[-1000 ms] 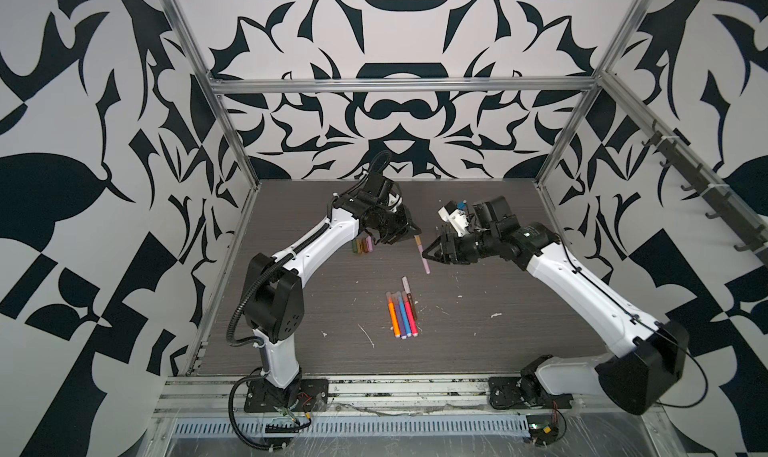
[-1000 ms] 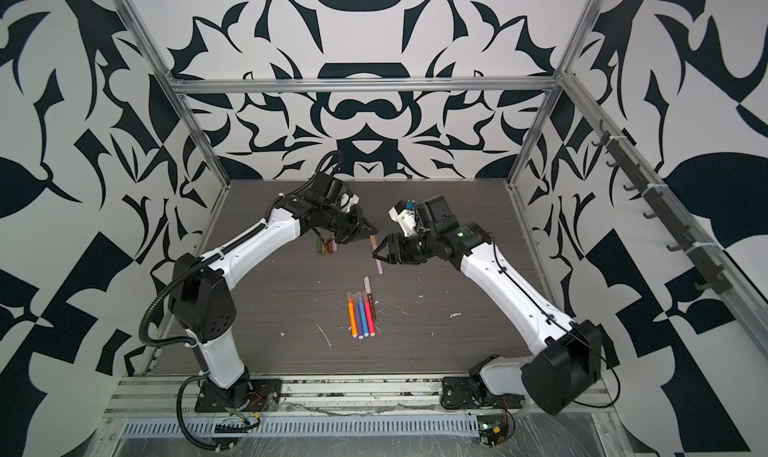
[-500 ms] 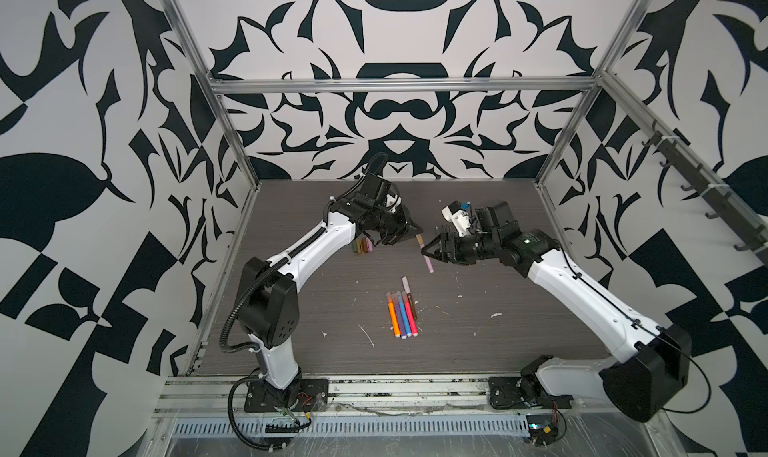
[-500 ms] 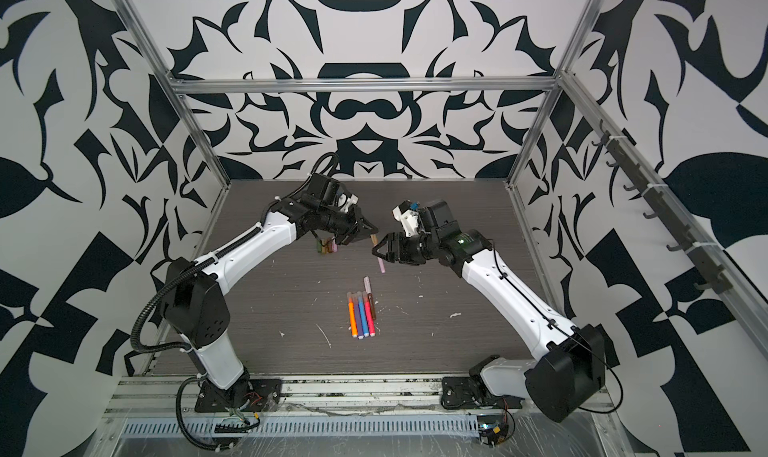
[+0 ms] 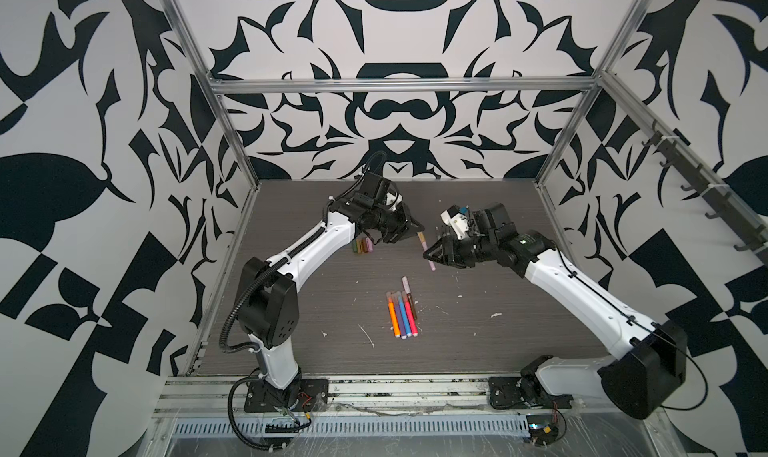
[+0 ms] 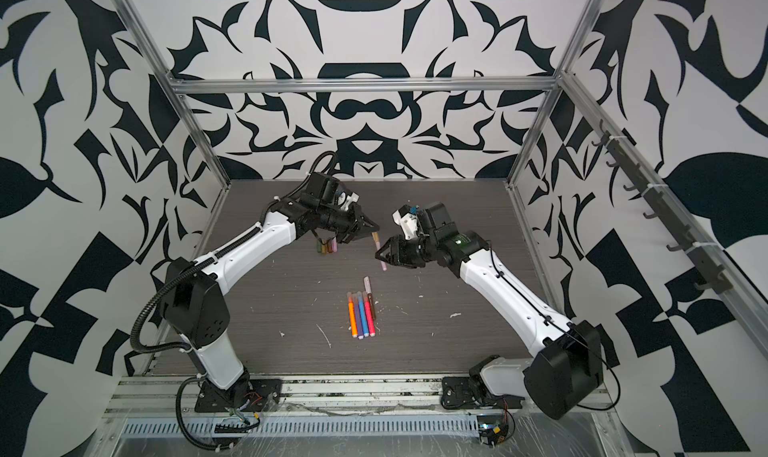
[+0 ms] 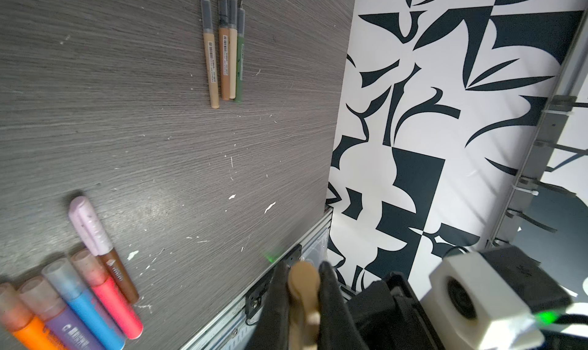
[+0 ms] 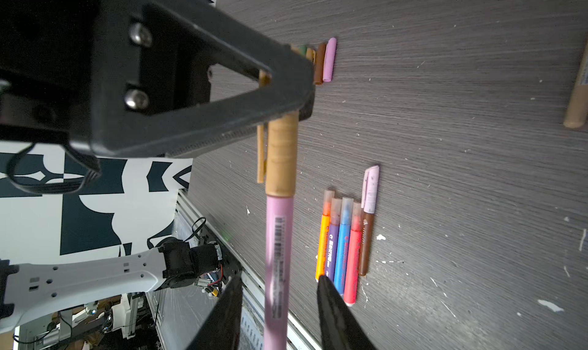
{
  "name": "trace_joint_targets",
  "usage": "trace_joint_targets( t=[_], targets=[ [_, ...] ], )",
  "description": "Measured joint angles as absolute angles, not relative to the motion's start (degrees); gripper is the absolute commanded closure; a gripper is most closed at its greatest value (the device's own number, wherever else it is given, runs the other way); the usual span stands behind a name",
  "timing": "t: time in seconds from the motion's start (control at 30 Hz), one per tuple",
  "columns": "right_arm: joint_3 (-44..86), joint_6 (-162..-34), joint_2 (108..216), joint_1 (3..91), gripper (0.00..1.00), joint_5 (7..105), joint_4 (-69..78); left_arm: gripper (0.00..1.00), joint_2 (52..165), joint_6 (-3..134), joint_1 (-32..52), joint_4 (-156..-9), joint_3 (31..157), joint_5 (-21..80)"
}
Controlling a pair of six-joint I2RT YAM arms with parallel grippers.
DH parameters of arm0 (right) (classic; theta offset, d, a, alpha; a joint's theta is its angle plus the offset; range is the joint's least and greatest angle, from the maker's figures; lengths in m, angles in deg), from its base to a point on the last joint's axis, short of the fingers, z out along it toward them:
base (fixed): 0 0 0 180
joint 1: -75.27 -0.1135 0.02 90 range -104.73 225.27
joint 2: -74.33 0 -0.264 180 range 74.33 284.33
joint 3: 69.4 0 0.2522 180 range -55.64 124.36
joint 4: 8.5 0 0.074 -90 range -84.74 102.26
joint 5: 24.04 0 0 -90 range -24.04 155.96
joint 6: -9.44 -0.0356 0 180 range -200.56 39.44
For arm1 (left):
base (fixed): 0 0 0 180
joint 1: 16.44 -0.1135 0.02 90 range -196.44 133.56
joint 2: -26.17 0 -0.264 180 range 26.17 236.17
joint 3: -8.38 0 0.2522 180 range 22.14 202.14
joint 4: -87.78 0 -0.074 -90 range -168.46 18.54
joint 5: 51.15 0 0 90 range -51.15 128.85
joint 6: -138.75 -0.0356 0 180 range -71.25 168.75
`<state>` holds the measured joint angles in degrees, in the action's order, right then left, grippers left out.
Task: Open the pen caps
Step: 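Pull the pink barrel away with the right gripper while the left holds the cap, then lay the tan cap by the green cap while the right holds the pen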
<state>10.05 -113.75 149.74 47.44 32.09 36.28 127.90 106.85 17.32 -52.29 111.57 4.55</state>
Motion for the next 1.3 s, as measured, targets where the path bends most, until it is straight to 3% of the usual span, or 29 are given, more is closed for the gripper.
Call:
trace_joint_targets(
  t=[0.13,0.47,0.77,1.0,1.3],
  targets=[
    [10.1,-114.0,150.6,47.4,0.68,31.8,36.3,1.0,127.8,107.3,17.3,-53.2,110.8,4.2],
    [10.0,-115.1,150.7,47.5,1.0,30.4,35.5,1.0,127.7,107.5,17.3,-53.6,110.5,3.8],
    [10.0,-115.1,150.9,47.5,1.0,29.9,34.8,1.0,128.4,106.2,16.5,-51.5,112.4,3.8],
    [6.3,-117.4,148.6,47.8,1.0,31.6,26.6,1.0,134.4,101.1,14.0,-42.4,125.1,2.7],
    [-8.5,-124.4,138.4,43.2,1.0,32.1,30.9,1.0,144.9,98.8,-3.2,-42.0,146.3,6.8]
  ],
)
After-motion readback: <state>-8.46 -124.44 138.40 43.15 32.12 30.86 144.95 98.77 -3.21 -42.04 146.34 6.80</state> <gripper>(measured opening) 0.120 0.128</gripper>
